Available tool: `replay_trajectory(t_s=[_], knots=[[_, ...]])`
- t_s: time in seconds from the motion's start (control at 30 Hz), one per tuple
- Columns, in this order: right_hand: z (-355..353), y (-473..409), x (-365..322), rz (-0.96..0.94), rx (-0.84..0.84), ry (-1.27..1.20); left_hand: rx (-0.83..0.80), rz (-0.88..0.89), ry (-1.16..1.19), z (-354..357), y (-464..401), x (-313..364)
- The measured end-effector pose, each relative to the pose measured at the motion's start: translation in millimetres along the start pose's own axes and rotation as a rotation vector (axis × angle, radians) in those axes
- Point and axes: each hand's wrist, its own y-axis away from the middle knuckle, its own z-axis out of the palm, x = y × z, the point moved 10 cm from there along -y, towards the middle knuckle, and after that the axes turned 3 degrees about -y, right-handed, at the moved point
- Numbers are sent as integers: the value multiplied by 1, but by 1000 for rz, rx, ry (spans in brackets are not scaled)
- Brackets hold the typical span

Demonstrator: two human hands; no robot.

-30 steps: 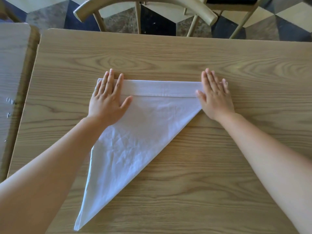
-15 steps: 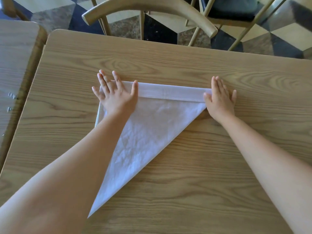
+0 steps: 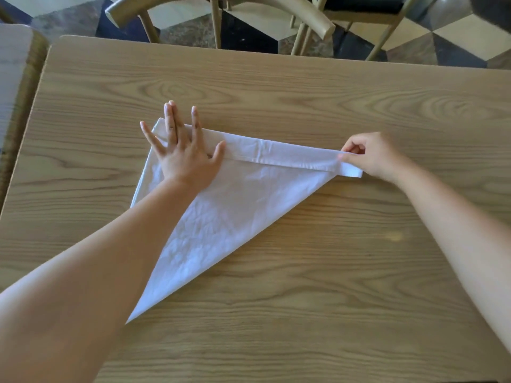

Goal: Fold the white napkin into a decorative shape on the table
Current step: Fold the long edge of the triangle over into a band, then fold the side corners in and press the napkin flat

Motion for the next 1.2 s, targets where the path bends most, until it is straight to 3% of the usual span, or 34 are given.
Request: replay_trajectory(t_s=[0.13, 0.3, 0.43, 0.63, 0.77, 0.97, 1.2], knots=[[6, 49, 43, 80, 59, -133, -7, 93, -33, 0, 18, 23], [13, 139, 85, 154, 203, -277, -10, 192, 97, 5, 44, 59], [30, 221, 89, 199, 289, -413, -11, 367, 197, 7, 70, 88], [53, 302, 66, 155, 246, -380, -3, 585, 152, 4, 106, 111], [40, 310, 33, 55, 239, -378, -12, 589, 151, 3, 114, 115], [35, 290, -7, -122, 14, -382, -10, 496, 274, -3, 116, 93], [43, 226, -62, -207, -143, -184, -11, 514, 391, -5, 127, 67]])
